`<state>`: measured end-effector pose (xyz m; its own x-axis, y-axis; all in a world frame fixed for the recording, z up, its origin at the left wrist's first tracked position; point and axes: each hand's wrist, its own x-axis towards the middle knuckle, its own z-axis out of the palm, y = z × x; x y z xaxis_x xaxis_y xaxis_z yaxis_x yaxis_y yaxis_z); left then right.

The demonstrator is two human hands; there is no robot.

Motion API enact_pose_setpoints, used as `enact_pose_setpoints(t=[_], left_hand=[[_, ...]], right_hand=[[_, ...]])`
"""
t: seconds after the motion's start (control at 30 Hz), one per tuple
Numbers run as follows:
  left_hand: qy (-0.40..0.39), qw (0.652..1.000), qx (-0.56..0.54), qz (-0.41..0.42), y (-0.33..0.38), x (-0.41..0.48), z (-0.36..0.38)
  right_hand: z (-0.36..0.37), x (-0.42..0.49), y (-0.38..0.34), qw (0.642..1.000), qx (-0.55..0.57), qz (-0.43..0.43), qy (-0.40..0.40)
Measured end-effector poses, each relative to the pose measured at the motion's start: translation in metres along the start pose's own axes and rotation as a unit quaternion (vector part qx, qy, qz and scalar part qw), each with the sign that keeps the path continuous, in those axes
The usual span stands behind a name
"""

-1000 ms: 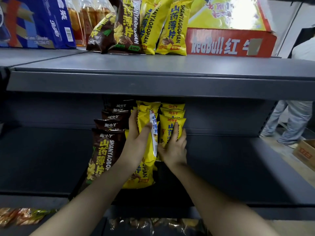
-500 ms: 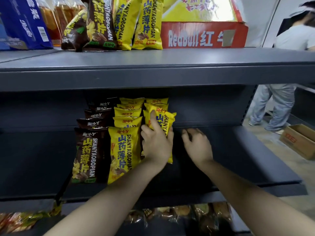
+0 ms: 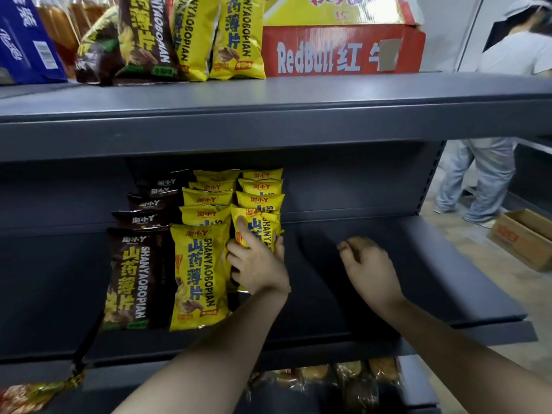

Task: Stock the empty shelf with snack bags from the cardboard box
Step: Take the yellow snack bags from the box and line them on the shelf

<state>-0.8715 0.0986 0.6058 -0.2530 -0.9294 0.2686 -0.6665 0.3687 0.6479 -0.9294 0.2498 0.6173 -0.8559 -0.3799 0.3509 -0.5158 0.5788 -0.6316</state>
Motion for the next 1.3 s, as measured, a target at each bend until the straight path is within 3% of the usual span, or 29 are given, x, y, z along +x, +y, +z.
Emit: enact_pose_setpoints(t=[0.33,0.67,0.77,0.9,0.97,1.17,1.23,1.3], left_hand=[[-0.082,0.995,0.008,0.051,-0.013,-0.009,-0.011],[-0.149,0.987,-0.031,0.057,-0.029,-0.016,-0.017],[-0.162,0.985,-0.038,0.042,-0.029,-0.015,-0.018],[-0.170,0.984,-0.051,0.023,-0.030,-0.013,-0.017],[-0.167,0.984,-0.052,0.022,-0.030,-0.014,-0.017],[-0.176,0.982,-0.058,0.019,-0.030,-0.014,-0.022],[-0.189,0.980,-0.061,0.022,-0.030,-0.014,-0.025],[-0.194,0.979,-0.057,0.029,-0.033,-0.015,-0.027]], right_hand=[[0.024,0.021,-0.063,0.992,0.107,-0.048,-0.055],[0.059,0.079,-0.101,0.962,0.180,0.101,-0.177],[0.056,0.085,-0.109,0.976,0.137,0.065,-0.154],[0.051,0.094,-0.120,0.980,0.185,0.077,-0.013],[0.046,0.097,-0.125,0.985,0.162,0.066,0.002],[0.044,0.090,-0.127,0.983,0.044,-0.010,-0.180],[0.050,0.088,-0.125,0.979,0.046,-0.020,-0.196],[0.055,0.086,-0.126,0.984,0.065,-0.018,-0.163]])
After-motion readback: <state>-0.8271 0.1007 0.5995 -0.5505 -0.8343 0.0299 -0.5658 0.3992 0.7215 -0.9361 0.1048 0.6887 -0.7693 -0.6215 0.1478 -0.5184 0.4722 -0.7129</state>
